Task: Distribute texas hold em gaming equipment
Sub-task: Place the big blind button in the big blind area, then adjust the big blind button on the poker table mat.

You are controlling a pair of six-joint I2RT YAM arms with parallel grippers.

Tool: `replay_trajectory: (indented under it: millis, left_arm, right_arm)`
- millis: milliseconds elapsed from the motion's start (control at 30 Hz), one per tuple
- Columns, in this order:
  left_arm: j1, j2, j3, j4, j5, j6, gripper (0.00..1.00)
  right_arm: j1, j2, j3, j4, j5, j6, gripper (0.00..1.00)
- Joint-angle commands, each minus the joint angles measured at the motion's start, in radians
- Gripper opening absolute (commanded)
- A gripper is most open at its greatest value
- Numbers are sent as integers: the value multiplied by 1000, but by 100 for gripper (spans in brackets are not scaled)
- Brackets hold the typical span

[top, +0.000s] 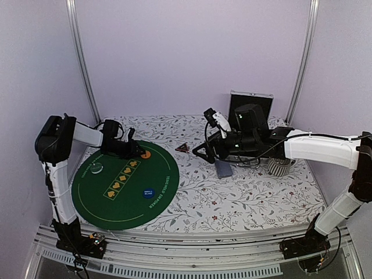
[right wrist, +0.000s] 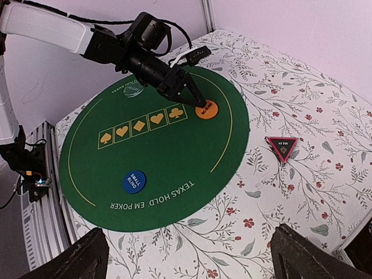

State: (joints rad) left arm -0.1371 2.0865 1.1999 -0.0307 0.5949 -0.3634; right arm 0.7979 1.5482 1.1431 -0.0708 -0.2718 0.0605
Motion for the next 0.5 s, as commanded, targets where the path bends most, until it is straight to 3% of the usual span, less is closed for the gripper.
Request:
replay_trajectory:
  millis: [0, 167, 467]
  left_arm:
    - [10, -5, 23, -36, -71, 27, 38]
    - [9, -41, 29, -57, -143, 54, 51]
    - [-24, -210, -26, -69, -252, 80, 53]
  right_arm:
    - [-1, 4, 18, -18, -2, 7, 99]
    - [-1, -2, 20, -37, 28, 11, 99]
    - [-1, -54, 17, -76, 136, 39, 99]
